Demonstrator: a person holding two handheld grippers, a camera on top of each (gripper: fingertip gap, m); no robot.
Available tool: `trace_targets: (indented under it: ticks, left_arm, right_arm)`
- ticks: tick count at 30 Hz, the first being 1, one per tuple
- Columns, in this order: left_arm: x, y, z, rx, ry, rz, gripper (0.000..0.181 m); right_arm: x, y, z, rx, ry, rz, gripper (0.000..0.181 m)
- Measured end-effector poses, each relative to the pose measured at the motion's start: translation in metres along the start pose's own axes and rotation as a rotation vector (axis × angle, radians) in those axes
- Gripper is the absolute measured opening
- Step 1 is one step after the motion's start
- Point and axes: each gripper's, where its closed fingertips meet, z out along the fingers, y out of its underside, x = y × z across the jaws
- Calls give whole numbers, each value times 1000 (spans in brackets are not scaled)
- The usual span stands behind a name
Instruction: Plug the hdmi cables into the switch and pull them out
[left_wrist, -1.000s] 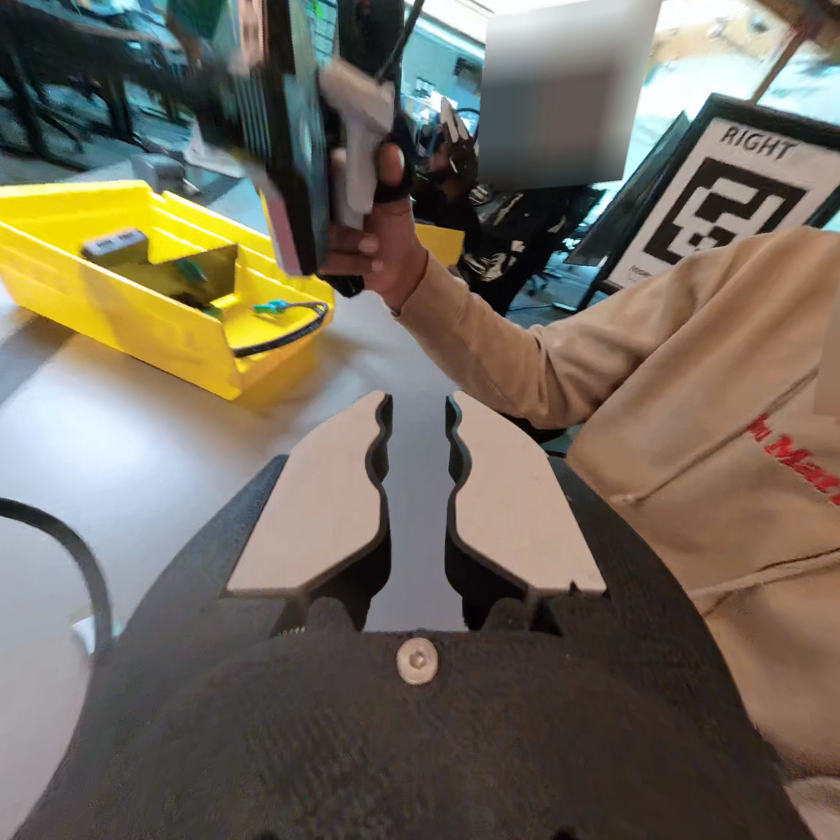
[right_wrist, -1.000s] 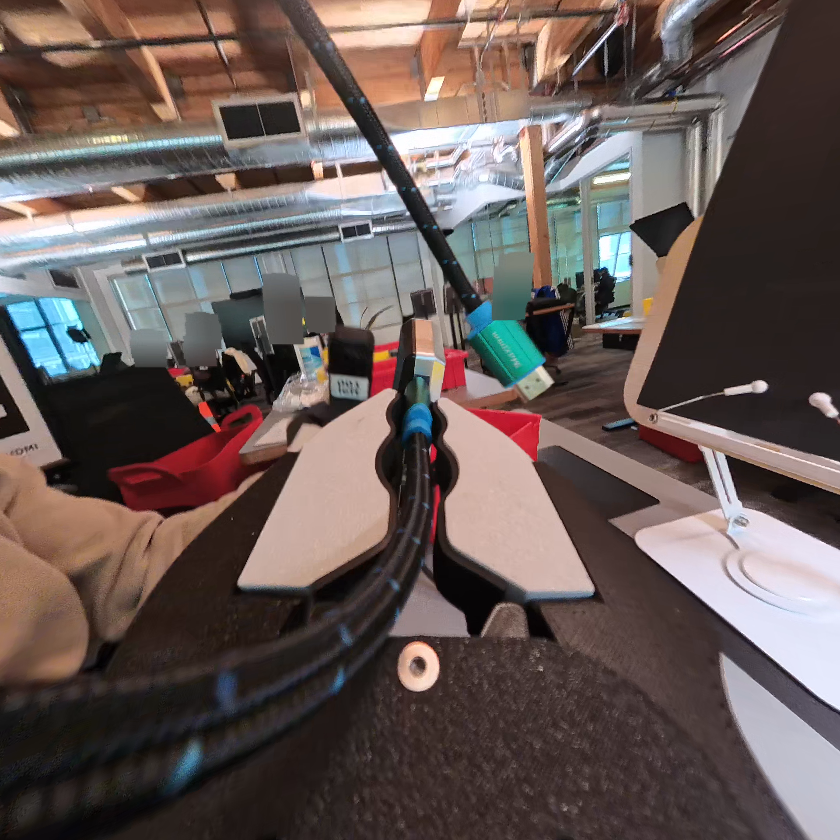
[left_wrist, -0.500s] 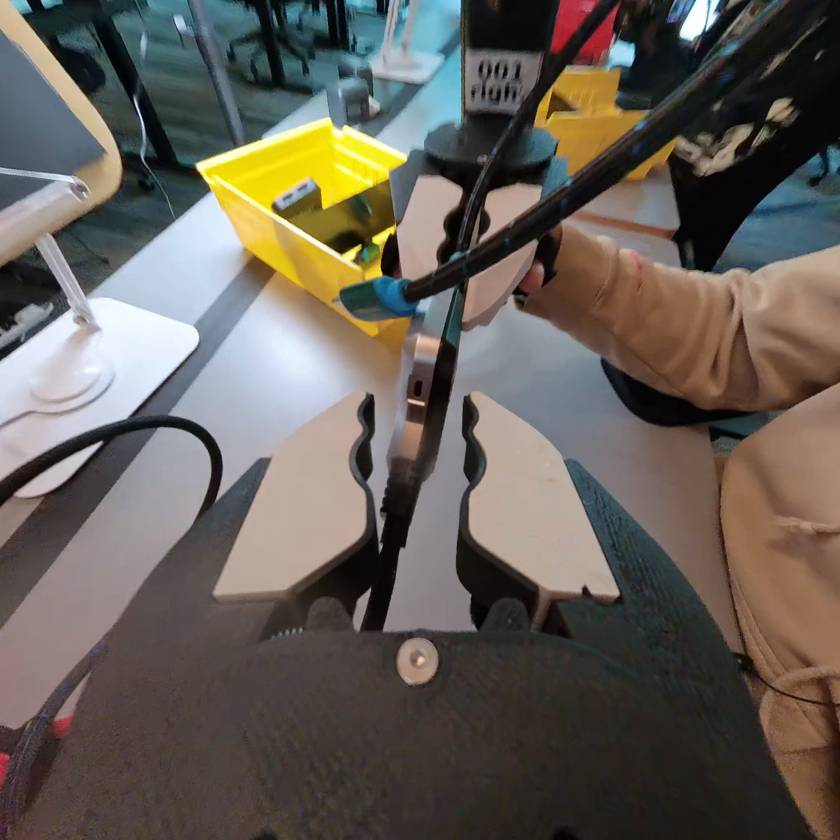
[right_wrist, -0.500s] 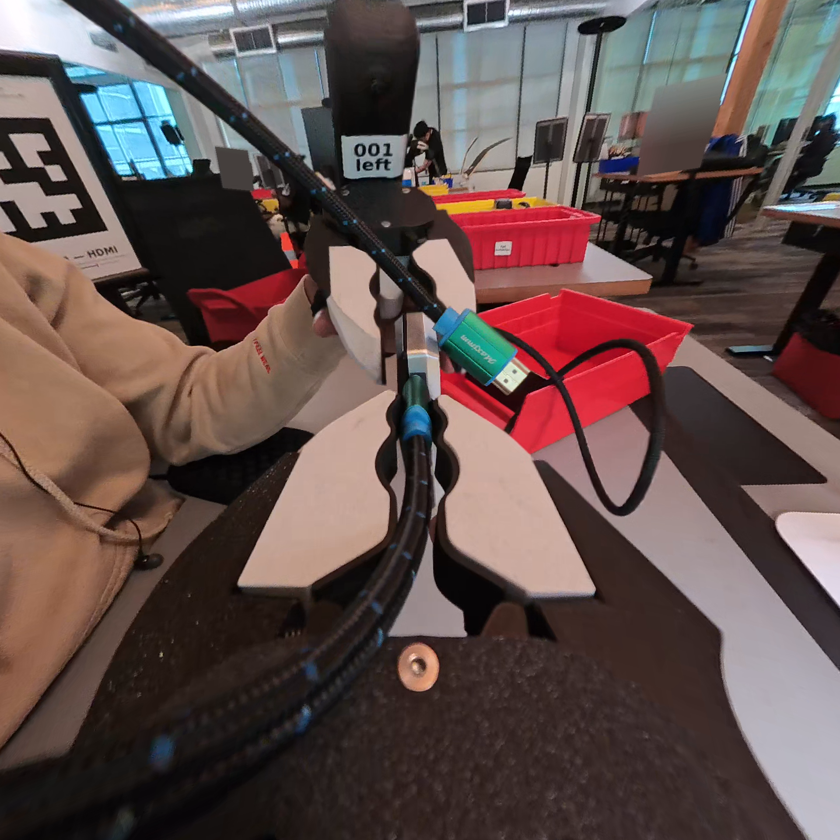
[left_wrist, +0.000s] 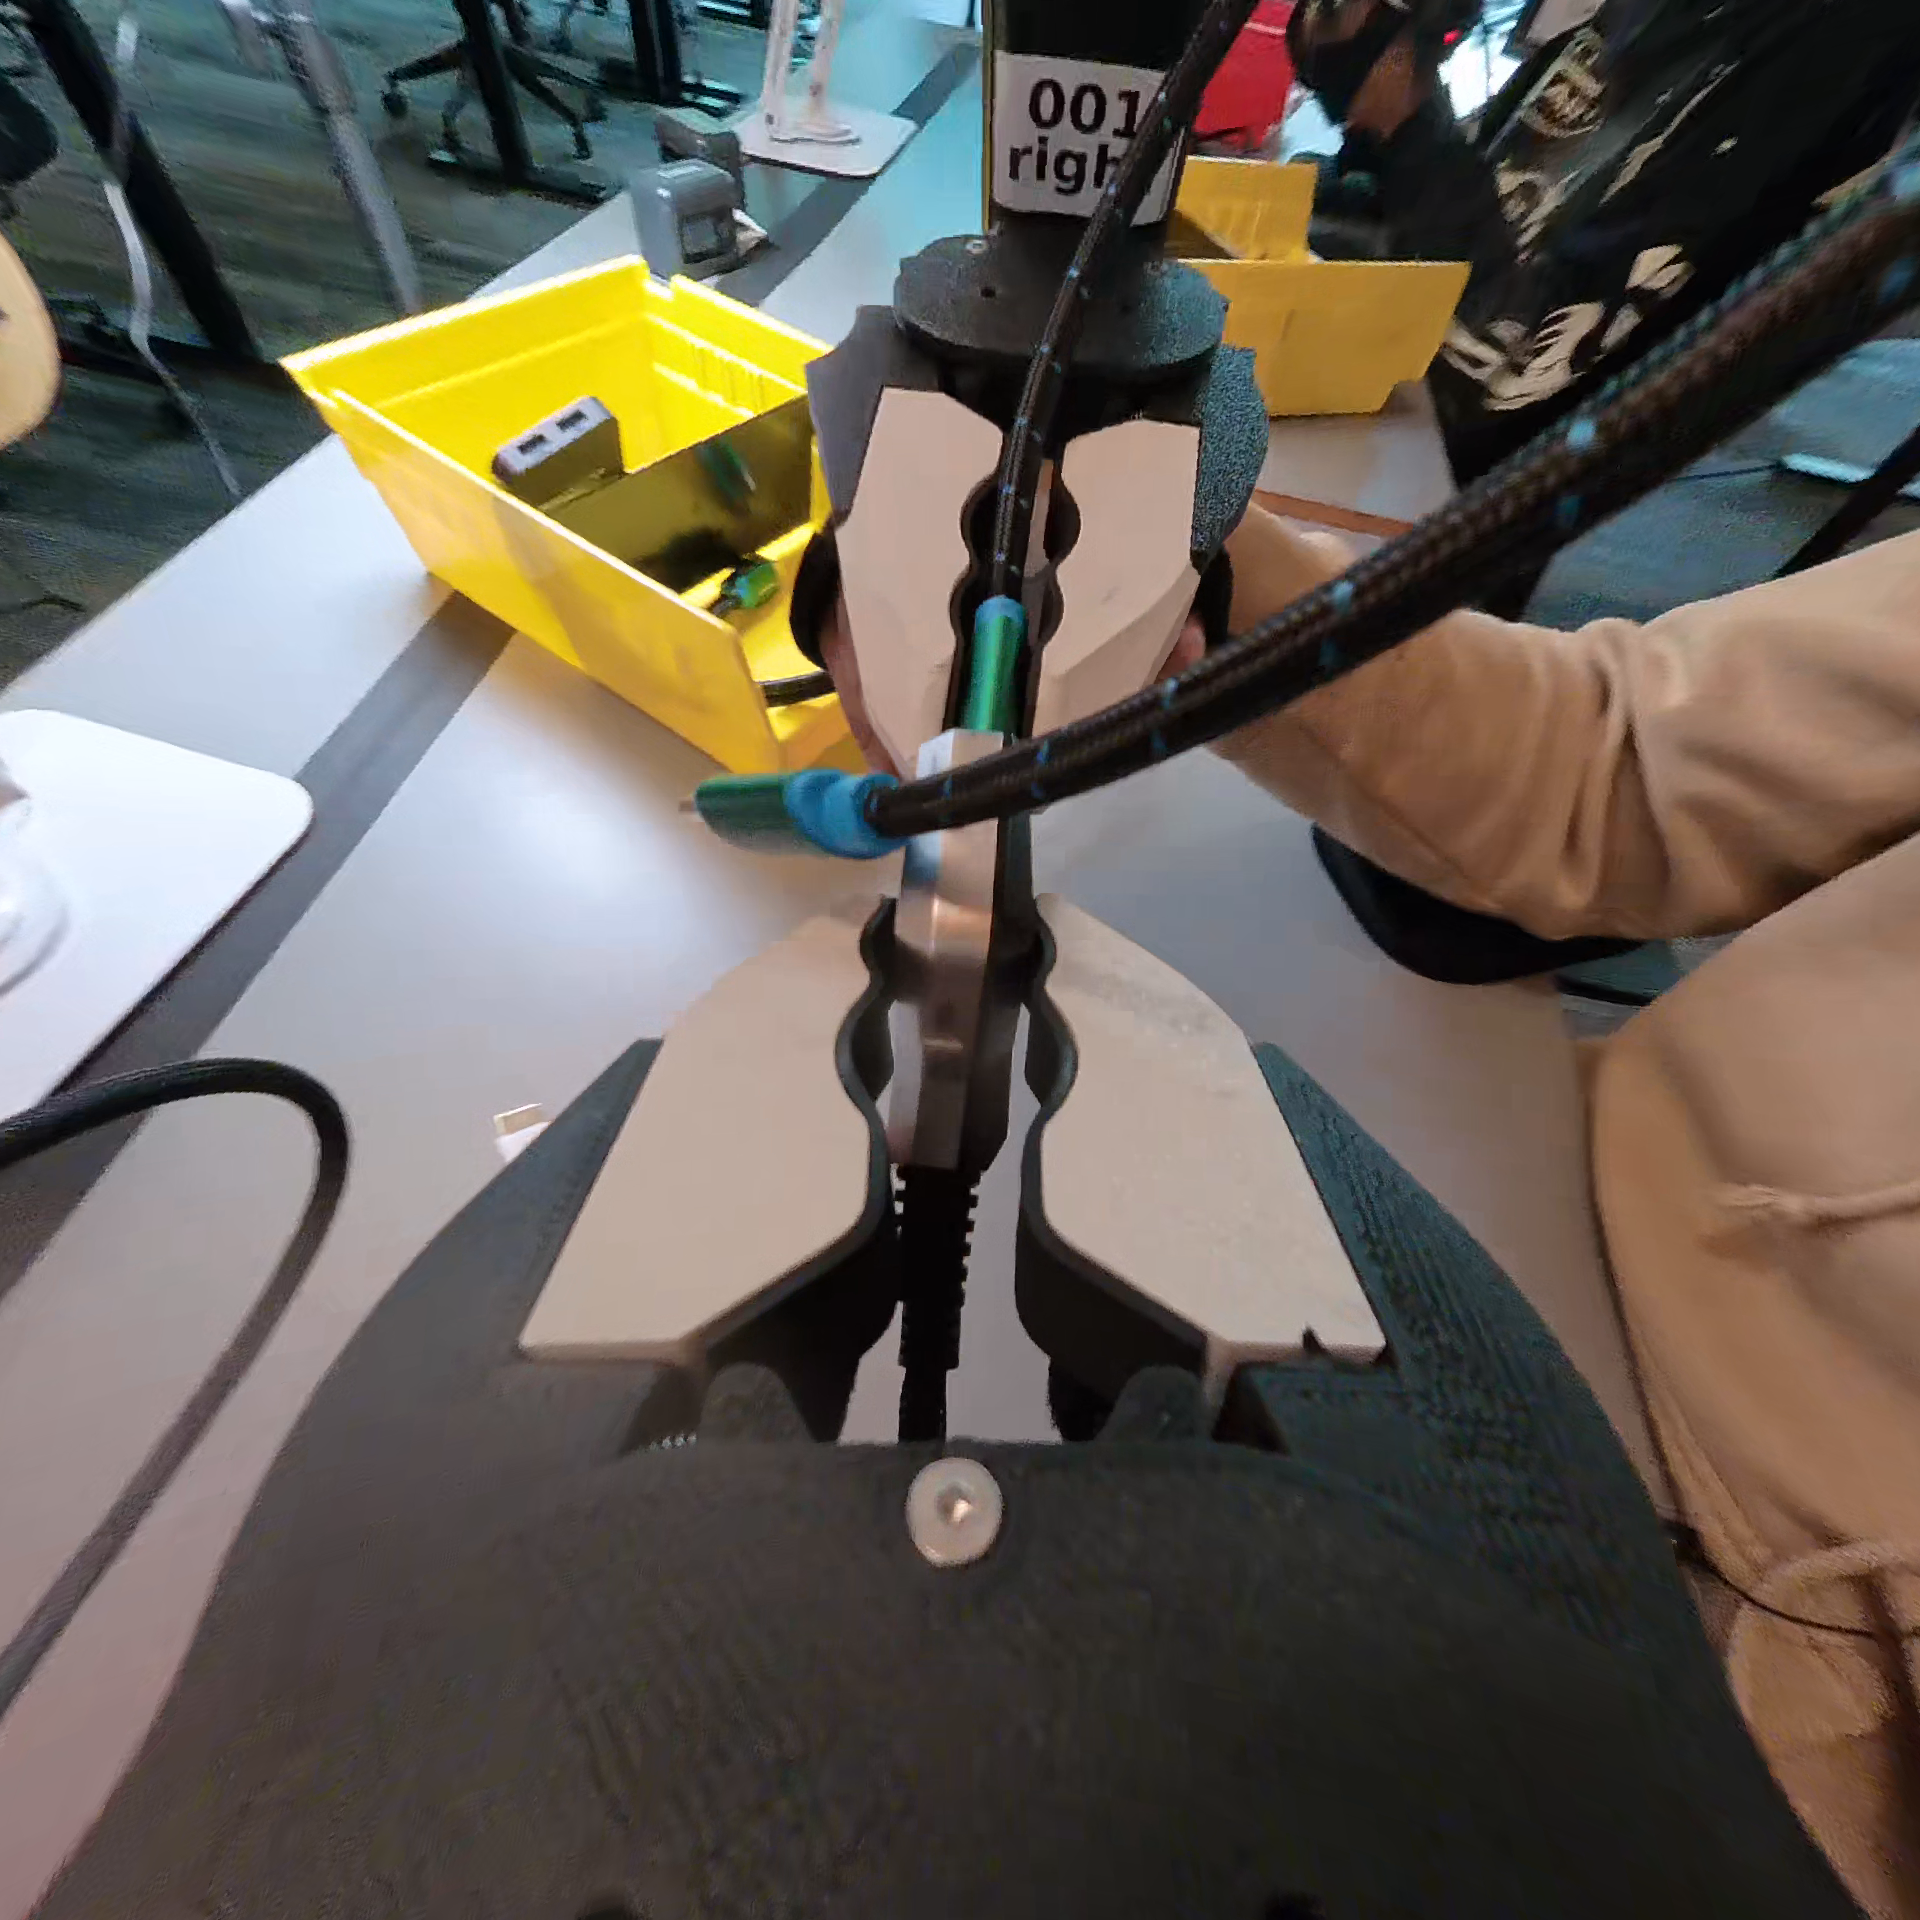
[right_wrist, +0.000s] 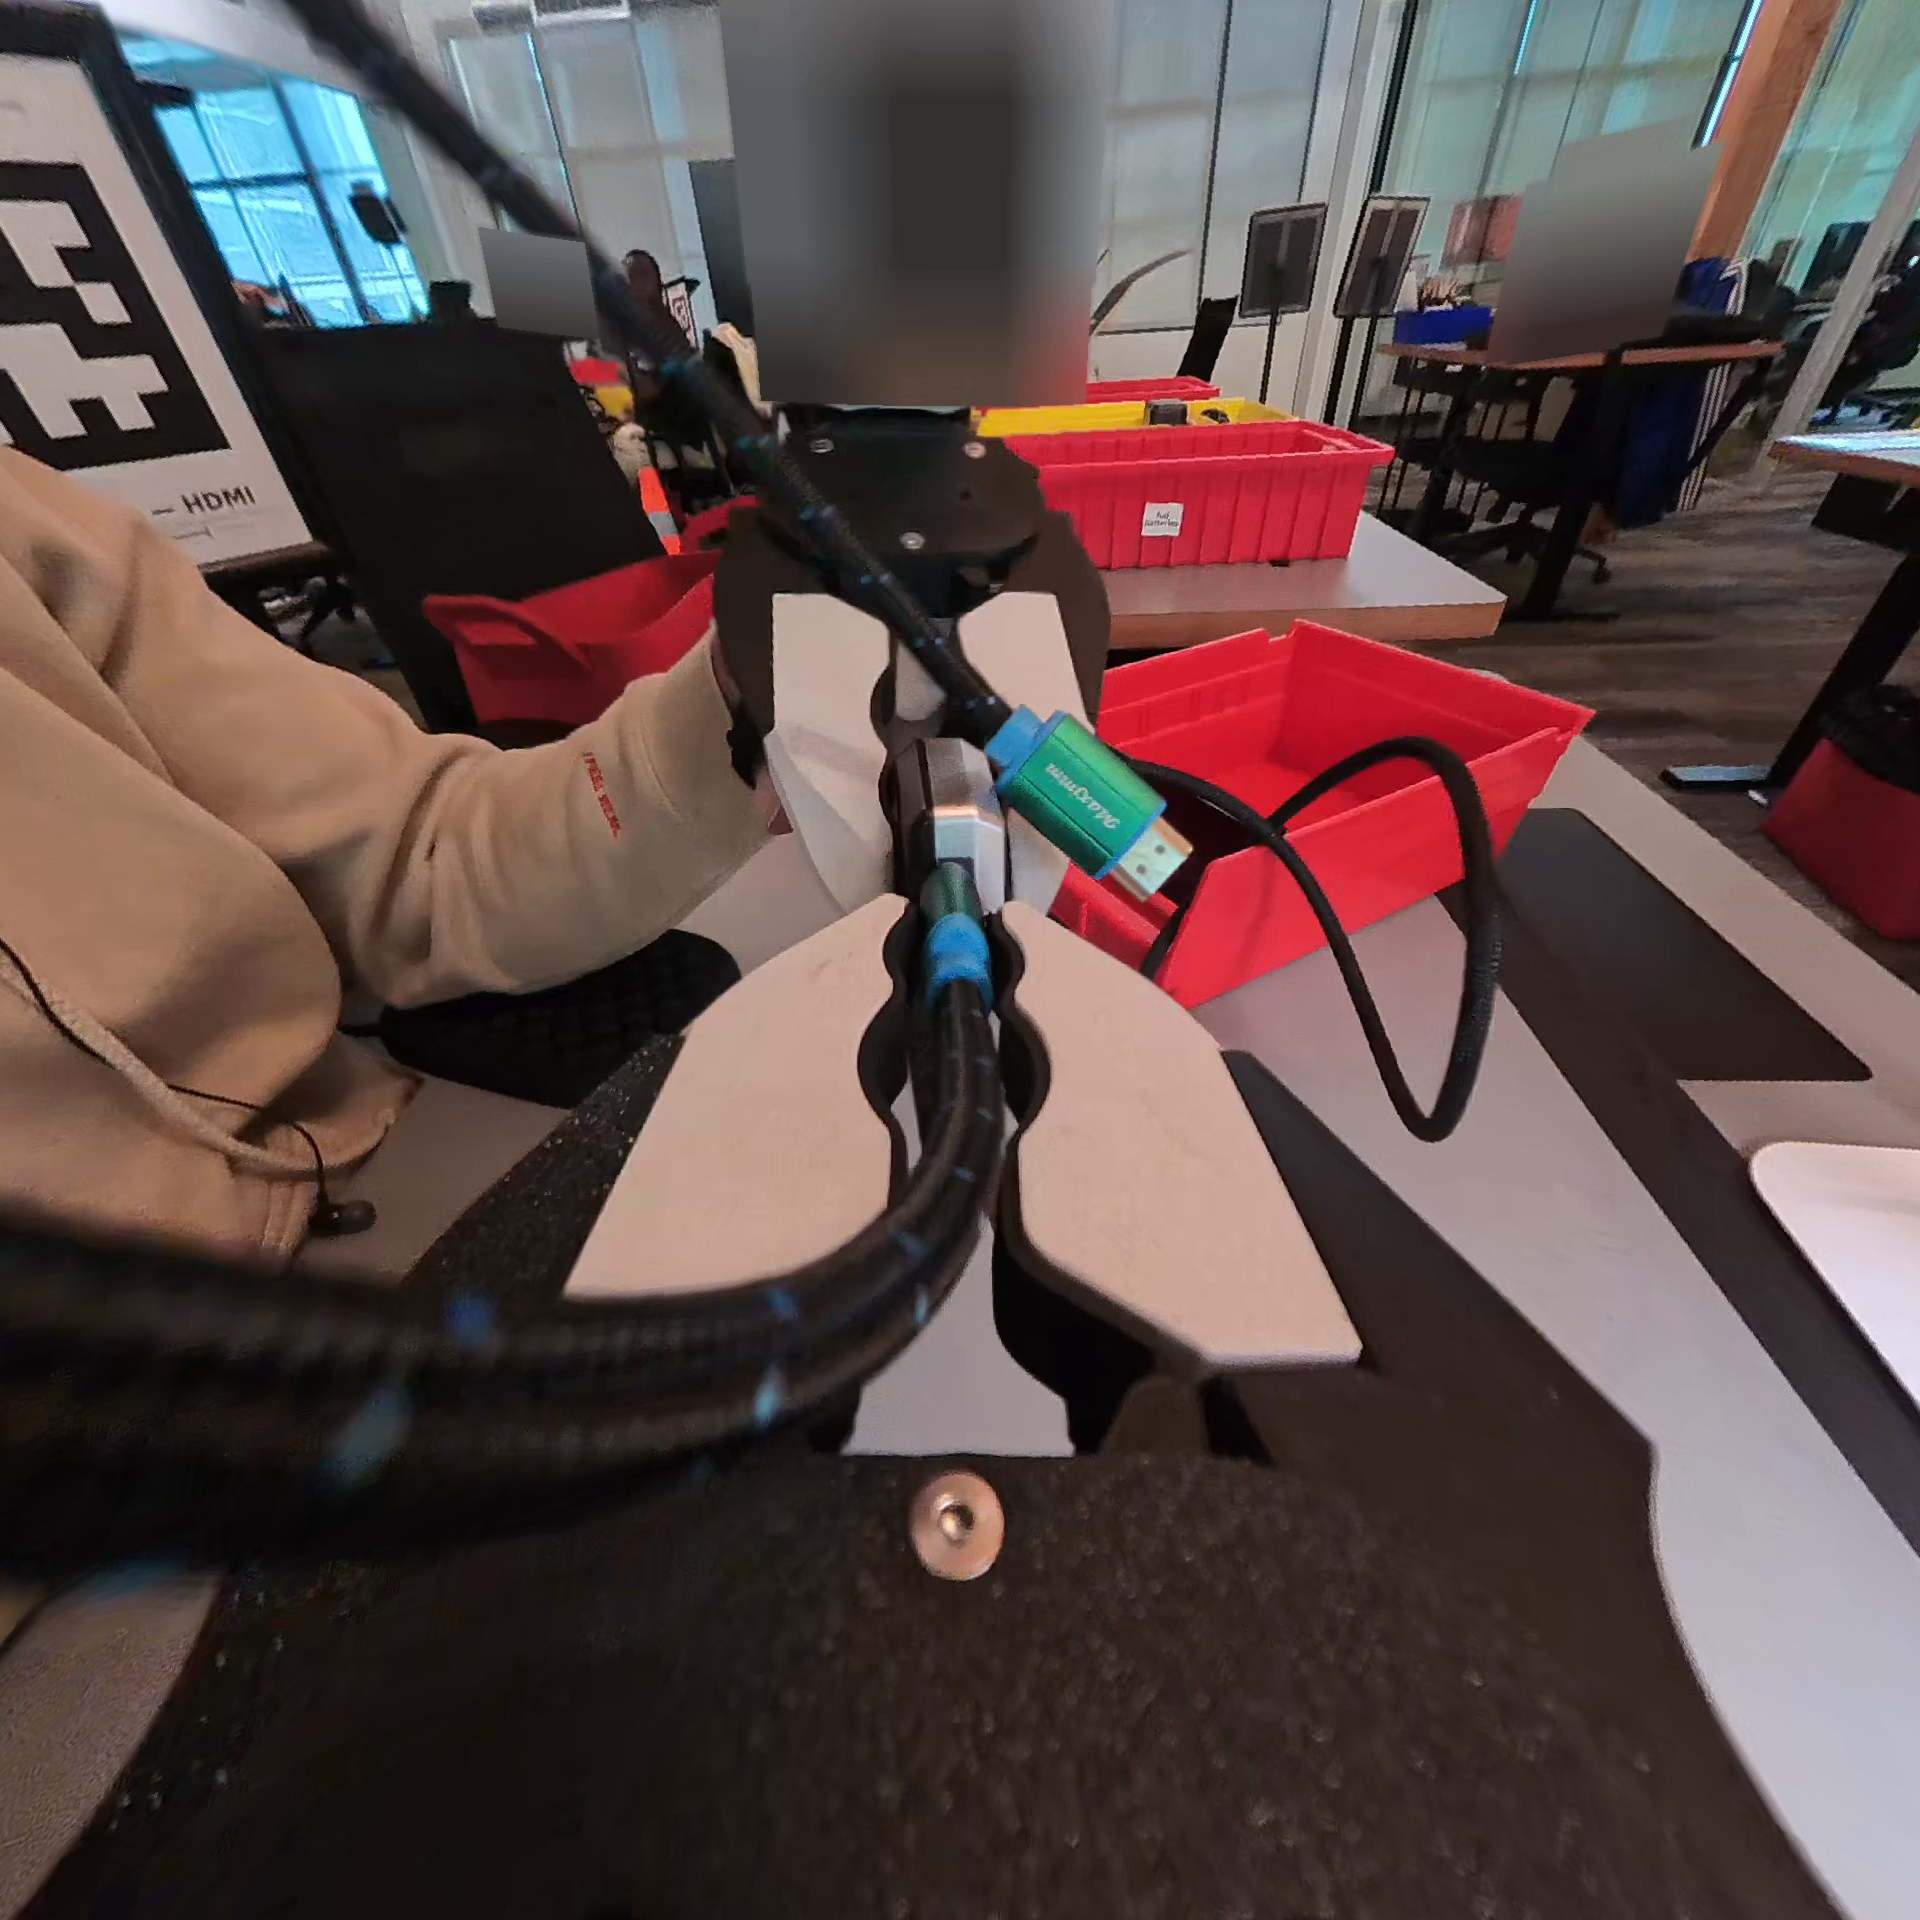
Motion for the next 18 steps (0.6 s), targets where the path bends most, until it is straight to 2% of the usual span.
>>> trace_targets:
  ticks: [4,7,18]
  left_arm:
    - [3,3,2,-2,43,-26,22]
    - [1,4,1,-2,49,-40,22]
    - [2,4,0,6,70,-58,22]
  right_arm:
    - [-3,3,-2,-9,3,-50,12]
    - [-1,-4,-6,33,10,-48,12]
    - [-2,-3,-6,29,5,-47,11]
